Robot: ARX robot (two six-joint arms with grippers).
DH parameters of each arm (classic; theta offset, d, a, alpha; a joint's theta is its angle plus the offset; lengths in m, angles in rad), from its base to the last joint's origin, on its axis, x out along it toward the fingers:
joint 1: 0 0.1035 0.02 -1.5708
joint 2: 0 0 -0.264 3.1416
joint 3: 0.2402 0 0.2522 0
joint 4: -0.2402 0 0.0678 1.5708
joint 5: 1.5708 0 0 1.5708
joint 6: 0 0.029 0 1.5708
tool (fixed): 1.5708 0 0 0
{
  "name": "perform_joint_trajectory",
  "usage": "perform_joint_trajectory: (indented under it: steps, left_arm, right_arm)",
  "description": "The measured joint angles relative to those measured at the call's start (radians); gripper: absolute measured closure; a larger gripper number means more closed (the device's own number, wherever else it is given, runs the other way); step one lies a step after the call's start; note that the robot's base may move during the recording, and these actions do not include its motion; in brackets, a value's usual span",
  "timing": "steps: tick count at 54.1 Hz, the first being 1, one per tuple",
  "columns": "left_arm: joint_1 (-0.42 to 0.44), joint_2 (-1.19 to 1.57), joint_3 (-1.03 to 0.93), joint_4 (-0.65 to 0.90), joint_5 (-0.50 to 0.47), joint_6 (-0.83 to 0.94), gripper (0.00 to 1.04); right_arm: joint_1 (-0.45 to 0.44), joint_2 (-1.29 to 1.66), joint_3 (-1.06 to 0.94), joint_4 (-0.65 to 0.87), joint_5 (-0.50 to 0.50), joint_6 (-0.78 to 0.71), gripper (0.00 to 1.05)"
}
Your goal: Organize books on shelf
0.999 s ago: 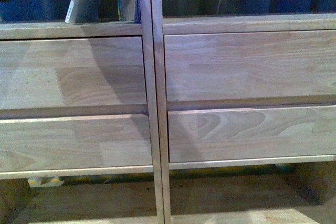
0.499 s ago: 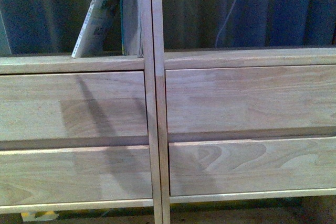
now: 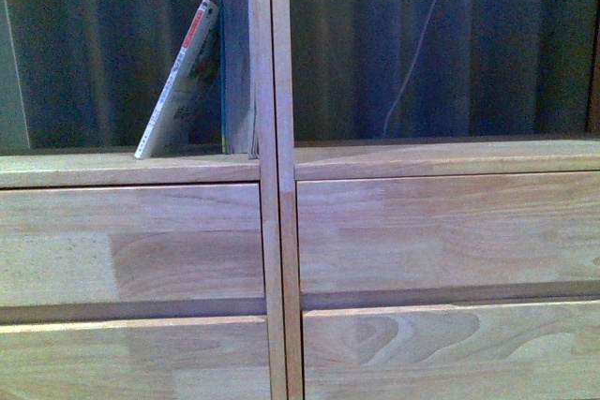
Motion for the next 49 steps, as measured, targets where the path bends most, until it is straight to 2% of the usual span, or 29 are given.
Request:
perform_joint_trajectory:
  steps: [5,9,10,14,20,32,35,38,49]
  left_arm:
    - [0.083,-0.145,-0.095,-0.083,0.127,-0.058,0.07]
    - [0.072,-0.220,-0.146,-0.121,0.163,-0.084,0.08]
    - [0.049,-0.233,-0.150,-0.145,0.132,-0.074,0.10]
    - [-0.078,-0.296,-0.174,-0.312,-0.100,-0.034,0.24]
    - [-0.188,-0.341,-0.241,-0.333,-0.259,-0.008,0.44]
    - [-0.299,-0.410,-0.322,-0.319,-0.367,0.001,0.81]
    - [-0.372,-0.427,-0.342,-0.319,-0.473,0.003,0.92]
    - [-0.431,-0.439,-0.355,-0.317,-0.511,0.003,1.01]
    - [-0.460,-0.470,-0.397,-0.305,-0.523,0.007,1.02]
  right_arm:
    - [0.000,0.000,0.000,0.000,0.000,0.000,1.02]
    - [0.000,0.000,0.000,0.000,0.000,0.000,1.02]
    - [0.000,0.000,0.000,0.000,0.000,0.000,1.02]
    - [0.000,0.000,0.000,0.000,0.000,0.000,1.02]
    - [0.000,0.000,0.000,0.000,0.000,0.000,1.02]
    - [0.000,0.000,0.000,0.000,0.000,0.000,1.02]
    - [0.000,0.000,0.000,0.000,0.000,0.000,1.02]
    - [0.000,0.000,0.000,0.000,0.002,0.000,1.02]
    - [0.000,0.000,0.000,0.000,0.000,0.000,1.02]
